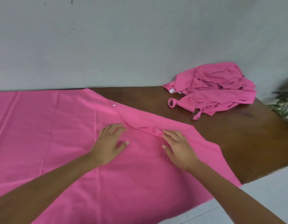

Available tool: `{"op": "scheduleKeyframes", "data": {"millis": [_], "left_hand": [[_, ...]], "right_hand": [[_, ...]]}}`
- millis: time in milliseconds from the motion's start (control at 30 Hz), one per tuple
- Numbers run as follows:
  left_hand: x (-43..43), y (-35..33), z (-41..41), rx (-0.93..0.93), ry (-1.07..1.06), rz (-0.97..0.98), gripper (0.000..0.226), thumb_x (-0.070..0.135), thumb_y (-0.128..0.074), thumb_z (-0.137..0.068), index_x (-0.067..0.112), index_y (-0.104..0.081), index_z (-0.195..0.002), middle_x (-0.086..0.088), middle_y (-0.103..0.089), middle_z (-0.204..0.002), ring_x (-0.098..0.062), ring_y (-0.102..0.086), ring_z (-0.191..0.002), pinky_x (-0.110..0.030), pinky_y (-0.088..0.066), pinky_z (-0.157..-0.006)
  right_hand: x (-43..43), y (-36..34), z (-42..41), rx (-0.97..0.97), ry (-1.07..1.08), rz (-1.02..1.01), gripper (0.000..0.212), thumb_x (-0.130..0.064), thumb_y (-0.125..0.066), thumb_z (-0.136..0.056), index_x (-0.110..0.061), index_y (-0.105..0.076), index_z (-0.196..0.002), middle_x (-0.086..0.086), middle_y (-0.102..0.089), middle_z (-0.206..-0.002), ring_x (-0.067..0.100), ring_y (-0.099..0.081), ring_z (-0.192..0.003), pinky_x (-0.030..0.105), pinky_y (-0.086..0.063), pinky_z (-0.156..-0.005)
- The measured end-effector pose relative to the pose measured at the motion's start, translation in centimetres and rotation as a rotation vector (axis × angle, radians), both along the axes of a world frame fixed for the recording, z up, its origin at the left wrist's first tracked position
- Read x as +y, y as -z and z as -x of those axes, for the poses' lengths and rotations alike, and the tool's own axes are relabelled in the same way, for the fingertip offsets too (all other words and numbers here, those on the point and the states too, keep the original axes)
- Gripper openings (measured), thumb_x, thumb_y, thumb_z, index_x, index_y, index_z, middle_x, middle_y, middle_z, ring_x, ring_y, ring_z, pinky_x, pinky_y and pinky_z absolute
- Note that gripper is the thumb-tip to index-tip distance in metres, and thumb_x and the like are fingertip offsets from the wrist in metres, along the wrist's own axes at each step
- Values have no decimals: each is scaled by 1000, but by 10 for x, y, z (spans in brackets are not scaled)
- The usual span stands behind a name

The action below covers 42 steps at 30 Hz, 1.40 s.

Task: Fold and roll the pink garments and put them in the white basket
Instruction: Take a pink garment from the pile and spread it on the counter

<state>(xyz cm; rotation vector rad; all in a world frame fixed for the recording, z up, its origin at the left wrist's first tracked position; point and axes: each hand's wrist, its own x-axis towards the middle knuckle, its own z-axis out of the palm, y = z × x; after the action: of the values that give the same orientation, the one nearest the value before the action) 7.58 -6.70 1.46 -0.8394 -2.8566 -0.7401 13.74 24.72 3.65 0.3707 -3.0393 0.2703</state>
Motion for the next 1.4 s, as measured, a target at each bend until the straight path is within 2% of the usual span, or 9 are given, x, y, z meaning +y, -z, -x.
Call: {"op": "scheduleKeyframes", "data": {"millis": [233,400,467,567,633,733,933,1033,1400], "left_hand": [[60,-13,36,-11,47,1,65,57,-35,-89,20,-61,-135,-2,-54,-143,-25,-48,-134,-44,-34,-111],[112,-12,68,-61,48,81,67,58,-35,-96,26,-41,-154,-3,-30,-164,-24,-22,-152,-40,-17,-122],[129,-4,77,-68,14,119,74,64,-25,-94,27,-37,-156,-4,-25,-166,-25,-17,-154,-41,-13,-124],[148,7,86,-132,-79,119,89,72,-7,-84,30,-32,-158,-4,-23,-167,-24,-13,-155,-43,-10,-125],[158,14,87,-169,-147,95,90,75,-5,-83,31,-31,-158,-4,-21,-167,-23,-10,-156,-44,-7,-126],[168,22,84,-125,-230,99,82,72,-10,-89,33,-37,-156,-2,-23,-167,-22,-12,-156,-43,-6,-127],[171,31,81,-19,-280,147,64,62,-27,-98,33,-42,-153,1,-32,-164,-20,-22,-153,-44,-15,-126],[172,30,81,-7,-291,131,62,60,-33,-98,33,-45,-152,3,-34,-163,-18,-24,-152,-40,-14,-126],[174,28,81,17,-308,126,59,57,-39,-97,33,-46,-151,7,-34,-162,-12,-23,-152,-37,-15,-125]], "right_hand": [[13,-32,55,23,77,-39,58,-33,-51,-102,-10,-38,-154,1,-30,-162,23,-25,-147,41,-28,-117],[24,-44,114,-46,147,-29,65,-35,-46,-105,-10,-22,-159,2,-14,-168,27,-13,-152,48,-23,-120],[29,-41,135,-94,153,-18,63,-36,-42,-106,-11,-21,-159,1,-11,-169,26,-10,-153,49,-21,-121],[38,-31,160,-171,124,-8,58,-39,-39,-107,-13,-26,-157,2,-17,-167,26,-12,-153,48,-19,-123],[52,-26,175,-125,108,9,51,-36,-44,-105,-13,-38,-150,8,-38,-157,29,-29,-146,46,-29,-117],[87,-22,204,35,150,42,38,-31,-51,-101,-16,-48,-136,9,-58,-131,31,-48,-125,44,-42,-97],[157,-19,286,-78,166,-60,56,-44,-46,-102,-22,-34,-153,6,-30,-161,31,-22,-148,52,-26,-119],[170,-18,317,-128,143,-137,60,-53,-37,-104,-27,-26,-157,2,-16,-167,31,-11,-153,55,-17,-121],[177,-8,337,-283,139,-278,77,-76,-8,-94,-36,-26,-157,4,-20,-166,44,-17,-149,69,-13,-117]]}}
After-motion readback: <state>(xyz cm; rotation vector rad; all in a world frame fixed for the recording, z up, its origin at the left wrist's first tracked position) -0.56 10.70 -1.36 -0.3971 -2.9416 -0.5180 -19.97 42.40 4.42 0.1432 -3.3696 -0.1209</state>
